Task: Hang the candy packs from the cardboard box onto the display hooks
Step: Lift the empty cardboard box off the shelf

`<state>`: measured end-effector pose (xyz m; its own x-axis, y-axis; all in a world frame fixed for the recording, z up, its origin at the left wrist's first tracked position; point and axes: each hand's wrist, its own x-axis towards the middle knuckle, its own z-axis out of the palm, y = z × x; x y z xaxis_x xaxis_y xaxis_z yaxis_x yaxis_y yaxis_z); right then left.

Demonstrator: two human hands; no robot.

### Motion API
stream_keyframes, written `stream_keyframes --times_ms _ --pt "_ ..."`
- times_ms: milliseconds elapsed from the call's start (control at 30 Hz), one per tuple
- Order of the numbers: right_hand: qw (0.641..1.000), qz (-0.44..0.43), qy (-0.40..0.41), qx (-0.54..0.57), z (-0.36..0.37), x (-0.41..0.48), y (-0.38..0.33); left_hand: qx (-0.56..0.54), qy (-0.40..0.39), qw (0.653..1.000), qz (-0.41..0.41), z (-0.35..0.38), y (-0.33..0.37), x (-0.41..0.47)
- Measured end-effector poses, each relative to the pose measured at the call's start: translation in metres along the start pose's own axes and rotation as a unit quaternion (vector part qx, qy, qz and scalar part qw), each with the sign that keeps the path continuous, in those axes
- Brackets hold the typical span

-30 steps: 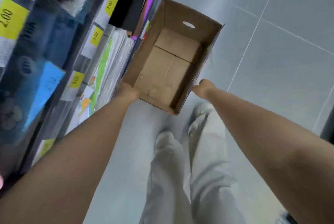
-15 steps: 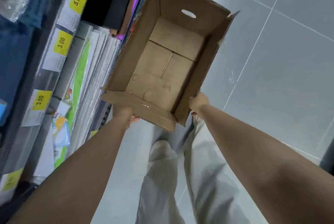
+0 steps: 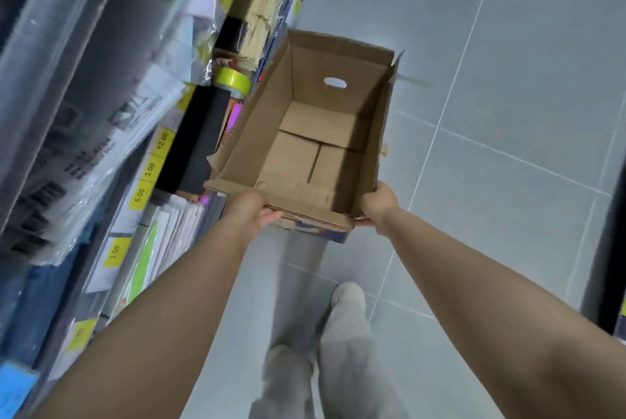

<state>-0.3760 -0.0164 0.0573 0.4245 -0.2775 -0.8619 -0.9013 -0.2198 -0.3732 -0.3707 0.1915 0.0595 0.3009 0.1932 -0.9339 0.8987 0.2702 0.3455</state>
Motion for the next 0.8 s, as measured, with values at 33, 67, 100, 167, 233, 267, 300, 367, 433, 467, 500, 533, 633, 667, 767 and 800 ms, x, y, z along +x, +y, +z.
stream_keyframes --times_ms 33,67,100,167,233,267,300,367,433,467,500,533,633,667,767,800 --pt "1.0 -0.002 -0.003 0.006 -0.01 -0.002 -0.016 0.005 -0.002 1.0 0.008 0.01 0.012 -0.002" --pt "1.0 -0.003 -0.004 0.009 -0.021 0.001 -0.038 0.016 -0.009 1.0 0.013 0.026 0.031 0.001" --pt "1.0 0.0 -0.003 0.011 -0.029 0.004 -0.055 0.018 -0.012 1.0 0.017 0.038 0.043 0.004" --pt "1.0 0.009 -0.005 0.029 -0.043 0.017 -0.086 0.014 -0.015 1.0 0.024 0.062 0.072 0.013" --pt "0.998 0.018 -0.004 0.062 -0.054 0.043 -0.114 0.023 -0.032 0.999 0.024 0.087 0.104 0.03" --pt "0.996 0.025 -0.005 0.082 -0.059 0.052 -0.126 0.024 -0.037 0.999 0.024 0.098 0.118 0.038" --pt "0.994 0.03 0.001 0.108 -0.064 0.063 -0.139 0.023 -0.038 0.999 0.023 0.11 0.133 0.046" --pt "0.987 0.032 0.021 0.154 -0.072 0.083 -0.165 0.021 -0.041 0.999 0.017 0.13 0.163 0.064" --pt "0.978 0.03 0.053 0.2 -0.081 0.104 -0.191 0.021 -0.047 0.998 0.021 0.153 0.193 0.079" --pt "0.973 0.031 0.072 0.218 -0.086 0.115 -0.203 0.023 -0.046 0.998 0.022 0.164 0.207 0.086" --pt "0.969 0.035 0.09 0.23 -0.09 0.127 -0.214 0.025 -0.045 0.998 0.02 0.176 0.221 0.095" --pt "0.965 0.042 0.103 0.237 -0.094 0.138 -0.226 0.023 -0.048 0.998 0.018 0.187 0.234 0.102" --pt "0.952 0.053 0.107 0.281 -0.103 0.172 -0.257 0.021 -0.04 0.999 0.021 0.218 0.269 0.123" --pt "0.948 0.052 0.105 0.296 -0.106 0.183 -0.267 0.021 -0.038 0.999 0.021 0.228 0.279 0.13" --pt "0.939 0.05 0.099 0.324 -0.113 0.213 -0.293 0.009 -0.029 0.999 0.023 0.254 0.307 0.145" --pt "0.938 0.05 0.088 0.332 -0.116 0.221 -0.303 0.01 -0.029 0.999 0.026 0.263 0.315 0.149"
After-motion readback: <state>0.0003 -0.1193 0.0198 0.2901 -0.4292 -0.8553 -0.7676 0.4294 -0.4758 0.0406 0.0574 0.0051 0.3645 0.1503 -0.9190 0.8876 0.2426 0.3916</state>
